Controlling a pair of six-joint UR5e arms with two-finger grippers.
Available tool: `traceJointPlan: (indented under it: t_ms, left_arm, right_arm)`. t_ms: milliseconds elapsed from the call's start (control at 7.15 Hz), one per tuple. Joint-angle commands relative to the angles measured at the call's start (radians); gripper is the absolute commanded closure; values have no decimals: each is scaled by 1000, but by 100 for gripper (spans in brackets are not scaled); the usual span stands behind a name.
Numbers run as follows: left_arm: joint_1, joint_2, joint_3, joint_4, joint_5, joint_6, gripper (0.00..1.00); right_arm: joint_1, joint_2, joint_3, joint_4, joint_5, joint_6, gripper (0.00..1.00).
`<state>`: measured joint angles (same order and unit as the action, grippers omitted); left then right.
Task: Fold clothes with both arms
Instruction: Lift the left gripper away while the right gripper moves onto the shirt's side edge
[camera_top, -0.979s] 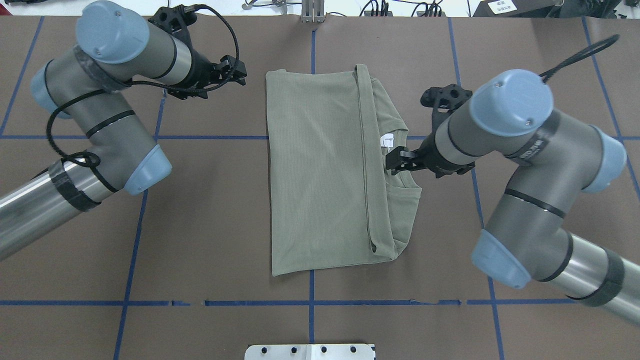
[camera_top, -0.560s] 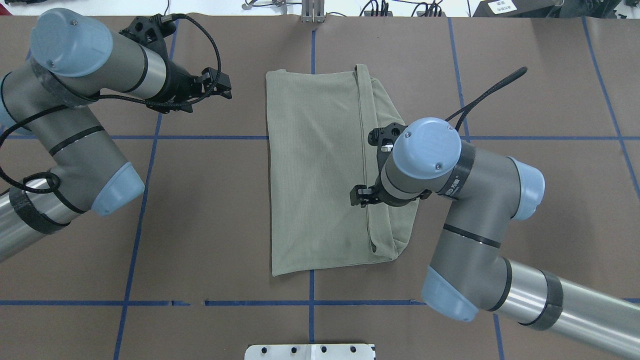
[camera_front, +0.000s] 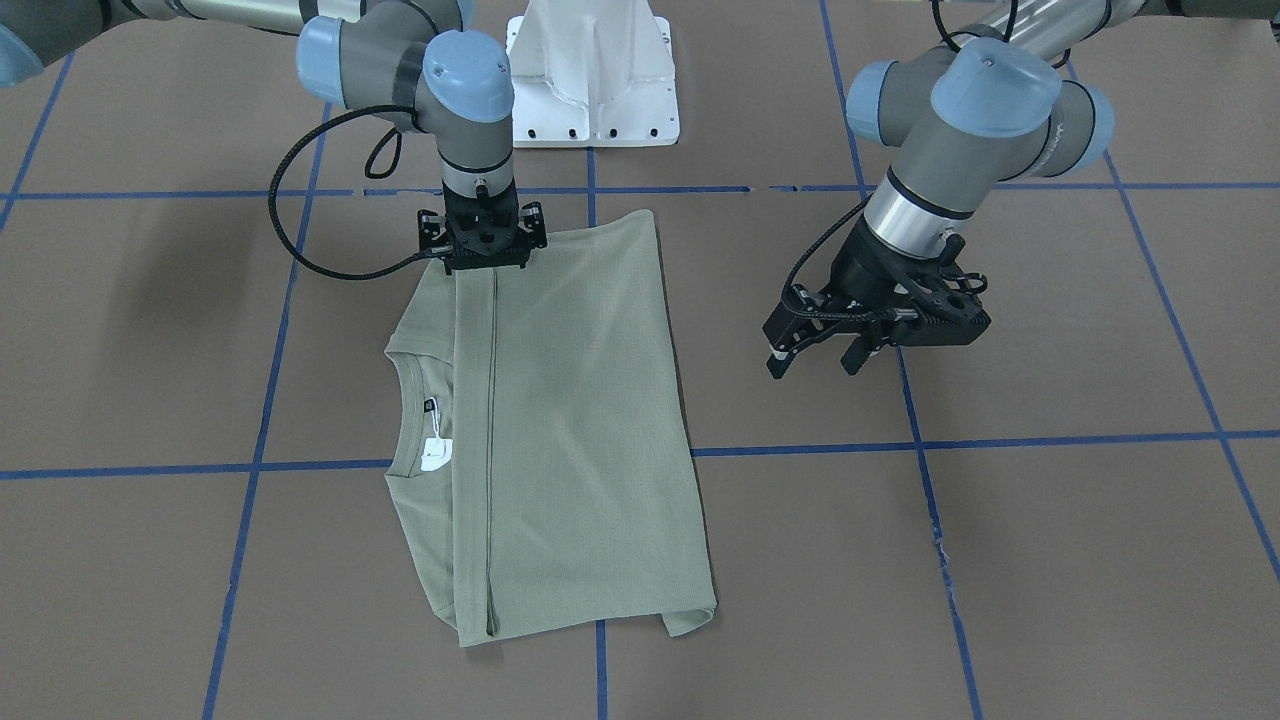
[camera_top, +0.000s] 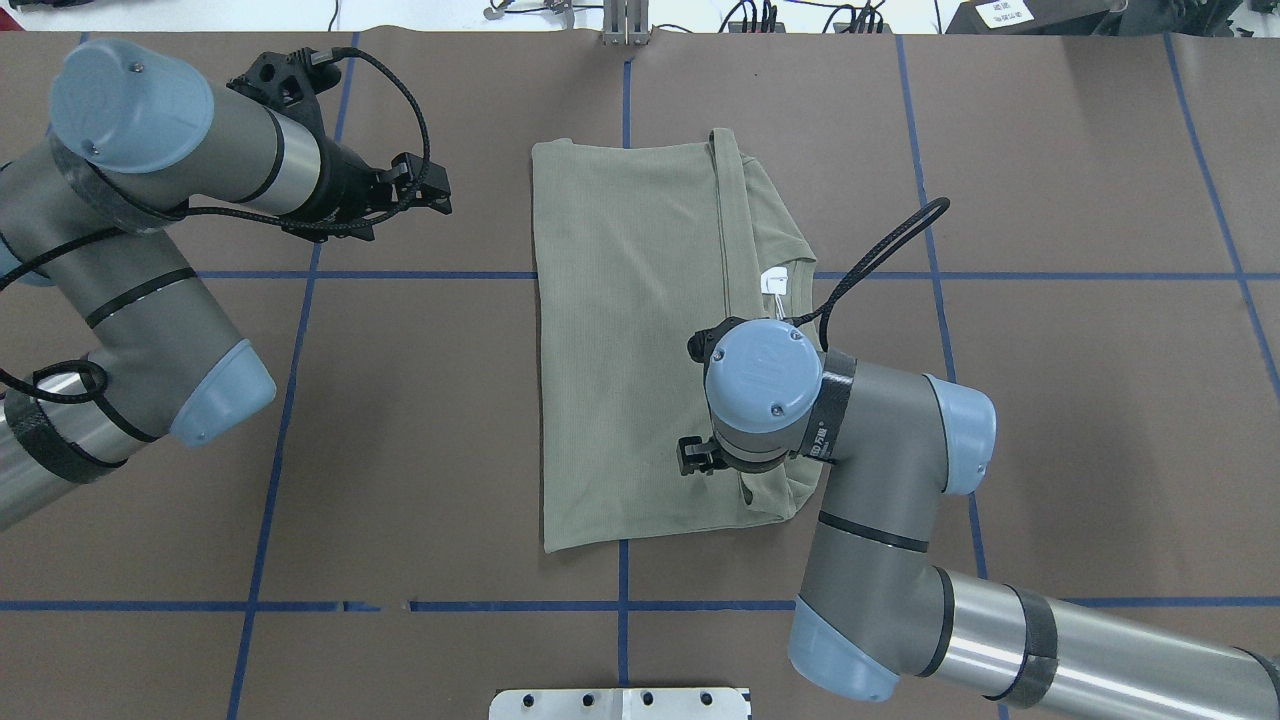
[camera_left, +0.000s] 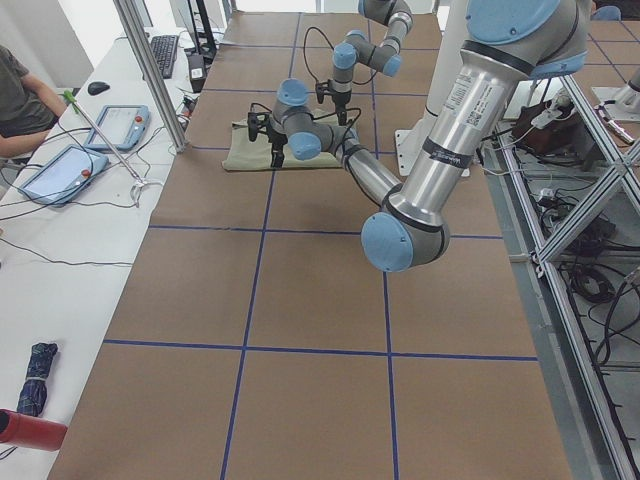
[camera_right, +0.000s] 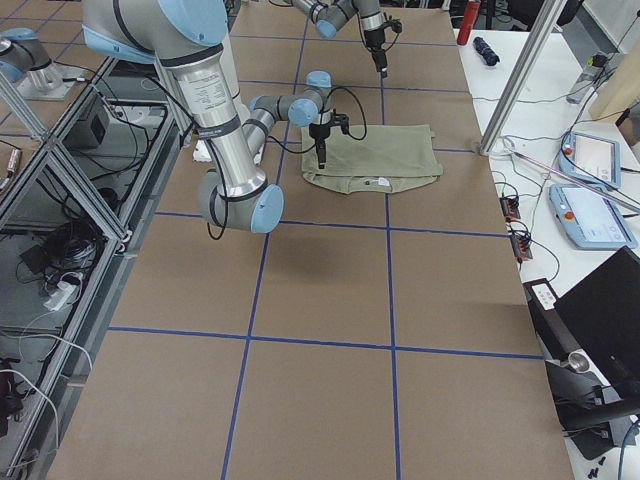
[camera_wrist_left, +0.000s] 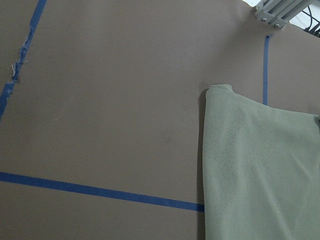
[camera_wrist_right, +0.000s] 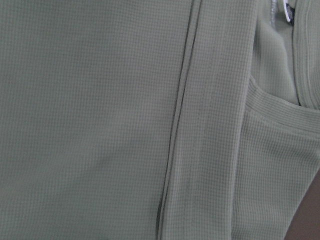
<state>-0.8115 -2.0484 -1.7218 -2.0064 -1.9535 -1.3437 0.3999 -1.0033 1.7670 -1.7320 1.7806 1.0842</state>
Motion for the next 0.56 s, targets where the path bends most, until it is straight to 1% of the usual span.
traceJointPlan:
  t_ms: [0,140,420]
  left_arm:
    - [9,2,5,-3,1,-3,0]
    - [11,2,8,-6,1,-8,0]
    - [11,2,8,-8,1,-9,0]
  right_arm:
    - [-4,-4,-9,-47,-1,-36,0]
    - [-3,-6,-9,-72,-1,-49,0]
    - [-9,-6,-12,-81,-1,-49,0]
